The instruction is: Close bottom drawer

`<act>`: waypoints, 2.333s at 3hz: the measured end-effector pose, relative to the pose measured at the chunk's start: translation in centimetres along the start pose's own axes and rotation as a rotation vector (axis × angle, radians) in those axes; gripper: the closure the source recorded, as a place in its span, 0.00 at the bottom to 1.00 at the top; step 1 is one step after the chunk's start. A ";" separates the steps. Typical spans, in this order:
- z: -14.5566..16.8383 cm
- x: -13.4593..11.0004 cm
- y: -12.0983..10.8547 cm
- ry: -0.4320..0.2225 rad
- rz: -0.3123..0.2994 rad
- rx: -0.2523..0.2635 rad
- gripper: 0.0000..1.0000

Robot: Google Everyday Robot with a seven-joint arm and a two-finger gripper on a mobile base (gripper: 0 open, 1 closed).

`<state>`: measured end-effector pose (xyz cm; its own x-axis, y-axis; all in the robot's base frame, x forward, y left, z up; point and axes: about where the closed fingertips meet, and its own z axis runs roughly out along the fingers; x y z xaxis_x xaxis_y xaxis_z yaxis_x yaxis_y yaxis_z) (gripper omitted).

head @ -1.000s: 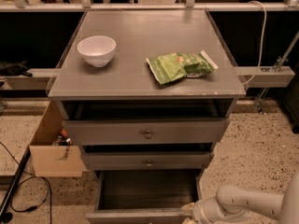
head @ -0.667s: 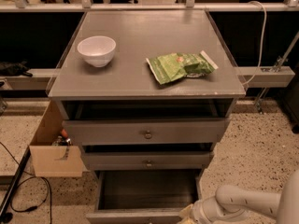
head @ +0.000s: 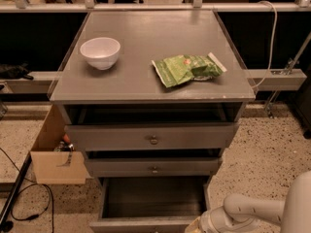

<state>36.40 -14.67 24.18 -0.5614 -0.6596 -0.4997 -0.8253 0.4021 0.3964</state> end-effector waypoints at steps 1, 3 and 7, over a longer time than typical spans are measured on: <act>0.0 0.0 0.0 0.000 0.000 0.000 1.00; 5.1 3.2 0.2 -0.007 0.024 -0.056 1.00; 6.6 3.6 -0.2 0.000 0.040 -0.064 0.29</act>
Offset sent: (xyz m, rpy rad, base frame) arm -0.0119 0.0090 -0.0372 0.0269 0.0164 0.0164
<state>34.12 -12.95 17.20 -0.5941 -0.6436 -0.4824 -0.7965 0.3867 0.4649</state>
